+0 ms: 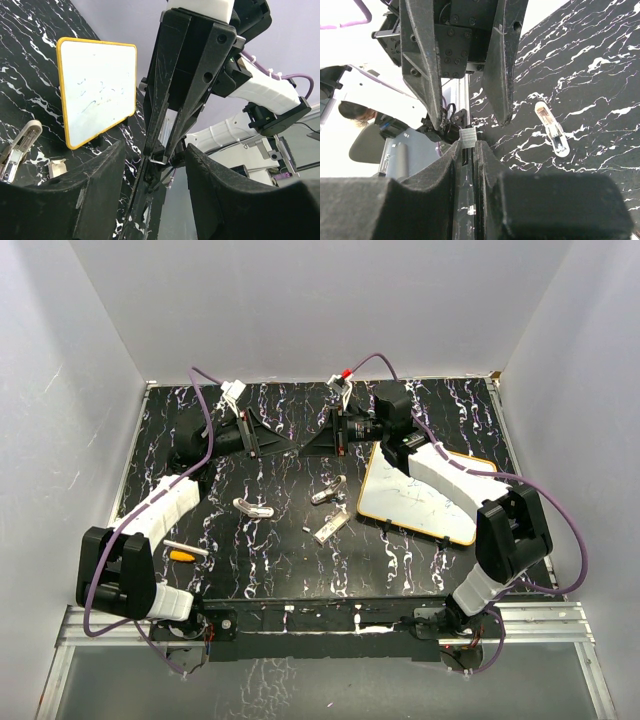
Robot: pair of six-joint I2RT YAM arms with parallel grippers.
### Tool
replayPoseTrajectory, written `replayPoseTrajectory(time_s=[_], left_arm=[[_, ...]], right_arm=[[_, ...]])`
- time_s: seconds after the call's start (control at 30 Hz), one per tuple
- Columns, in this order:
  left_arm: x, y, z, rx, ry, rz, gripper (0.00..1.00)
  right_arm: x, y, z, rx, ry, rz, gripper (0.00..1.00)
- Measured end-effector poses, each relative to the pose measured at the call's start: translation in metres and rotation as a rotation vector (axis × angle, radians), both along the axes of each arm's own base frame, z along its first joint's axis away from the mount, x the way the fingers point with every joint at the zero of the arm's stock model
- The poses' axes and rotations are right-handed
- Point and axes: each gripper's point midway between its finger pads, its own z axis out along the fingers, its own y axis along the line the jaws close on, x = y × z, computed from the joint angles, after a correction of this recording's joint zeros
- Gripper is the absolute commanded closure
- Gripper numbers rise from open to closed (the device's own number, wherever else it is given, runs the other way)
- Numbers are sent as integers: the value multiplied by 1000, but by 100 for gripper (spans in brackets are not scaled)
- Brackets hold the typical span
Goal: Load the staples into the stapler
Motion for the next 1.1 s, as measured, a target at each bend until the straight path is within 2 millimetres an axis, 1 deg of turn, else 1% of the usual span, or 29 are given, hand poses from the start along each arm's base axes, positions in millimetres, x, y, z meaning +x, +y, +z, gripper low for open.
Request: replayPoseTrajectory(time_s=[0.27,0.4,0.47,0.57,0.67,0.73,0.8,0.9,0.93,1.0,1.07,1.1], left_arm=[[1,0,-5,14,18,7,57],[1,1,-9,23,28,12,57],[1,1,-10,26,32,13,56],[1,1,-13,36,32,16,53],[3,3,-18,78,17,27,52],[9,5,-24,137,-7,51,51],[13,9,-28,204,-48,73,49],[11,18,-39,302,-116,91,46],[8,21,-44,333,-134,93,45],[5,27,-50,390,-179,94,43],[3,32,-57,440,-212,96,42],[1,35,-61,470,-230,95,42]], right_arm=[[1,0,2,7,-5,-3,87],[2,0,2,7,-6,-7,87],[2,0,2,7,-6,-8,86],[2,0,2,7,-9,-8,82],[5,-2,0,0,-42,-11,74],[9,-6,-9,-25,-82,-19,70],[13,-10,-21,-66,-120,-31,65],[16,-19,-43,-149,-192,-35,60],[14,-24,-52,-189,-227,-31,58],[10,-33,-63,-246,-285,-16,53],[-1,-44,-75,-322,-359,8,49],[-10,-50,-83,-366,-397,27,48]])
